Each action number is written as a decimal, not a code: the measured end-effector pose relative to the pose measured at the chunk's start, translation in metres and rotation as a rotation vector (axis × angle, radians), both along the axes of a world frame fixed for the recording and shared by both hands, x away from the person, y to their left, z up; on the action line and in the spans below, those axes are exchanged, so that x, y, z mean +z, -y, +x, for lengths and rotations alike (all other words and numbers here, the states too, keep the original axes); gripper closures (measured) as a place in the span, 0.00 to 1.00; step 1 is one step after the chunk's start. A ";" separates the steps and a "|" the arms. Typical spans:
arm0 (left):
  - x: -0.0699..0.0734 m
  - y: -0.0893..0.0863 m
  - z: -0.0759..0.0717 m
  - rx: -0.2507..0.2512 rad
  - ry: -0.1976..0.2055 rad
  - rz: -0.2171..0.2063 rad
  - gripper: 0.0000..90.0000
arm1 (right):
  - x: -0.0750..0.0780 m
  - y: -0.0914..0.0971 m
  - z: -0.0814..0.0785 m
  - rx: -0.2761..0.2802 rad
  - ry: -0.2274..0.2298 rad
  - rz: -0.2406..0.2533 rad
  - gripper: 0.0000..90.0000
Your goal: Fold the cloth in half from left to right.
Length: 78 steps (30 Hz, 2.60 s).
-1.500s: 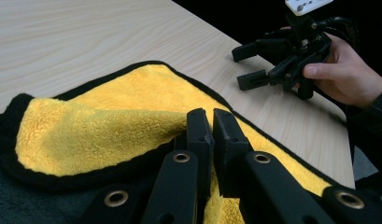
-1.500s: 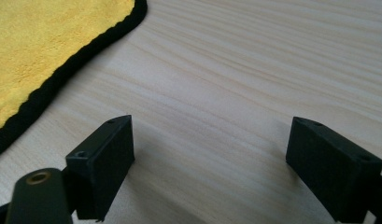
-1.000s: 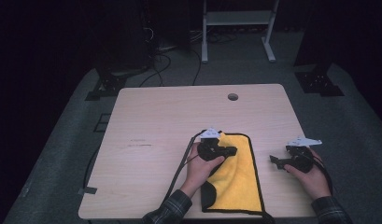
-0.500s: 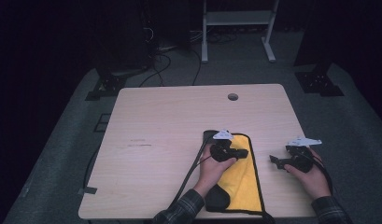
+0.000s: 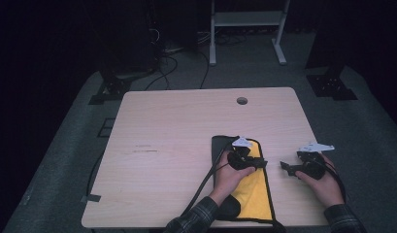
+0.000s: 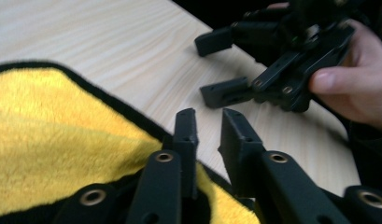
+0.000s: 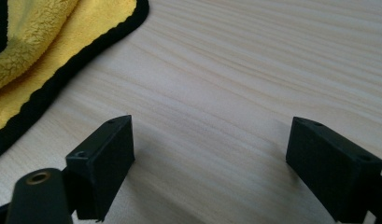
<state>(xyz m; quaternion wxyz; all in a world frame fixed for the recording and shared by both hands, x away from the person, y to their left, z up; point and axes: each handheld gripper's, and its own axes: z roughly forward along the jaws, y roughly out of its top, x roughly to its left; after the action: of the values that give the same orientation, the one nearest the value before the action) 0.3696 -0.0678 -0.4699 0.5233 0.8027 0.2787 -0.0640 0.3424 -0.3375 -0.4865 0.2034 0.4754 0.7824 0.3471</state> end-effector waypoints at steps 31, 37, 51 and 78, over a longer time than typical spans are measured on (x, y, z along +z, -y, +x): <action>-0.009 -0.121 -0.019 0.212 0.116 0.298 0.50 | 0.000 0.000 0.000 -0.001 0.000 0.001 0.16; -0.010 -0.121 -0.025 0.222 0.182 0.337 0.68 | 0.000 0.000 0.000 -0.001 0.001 0.000 0.16; -0.009 -0.147 -0.024 0.222 0.127 0.320 0.91 | 0.000 0.000 0.000 -0.001 0.000 0.000 0.16; -0.003 -0.217 -0.008 0.287 0.138 0.342 0.59 | 0.001 -0.002 0.000 0.026 0.001 0.004 0.26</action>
<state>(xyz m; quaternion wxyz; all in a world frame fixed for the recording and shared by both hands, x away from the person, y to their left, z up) 0.3612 0.1495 -0.4727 0.4013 0.8343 0.3604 0.1139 0.3420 -0.3352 -0.4856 0.1983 0.4653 0.7877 0.3516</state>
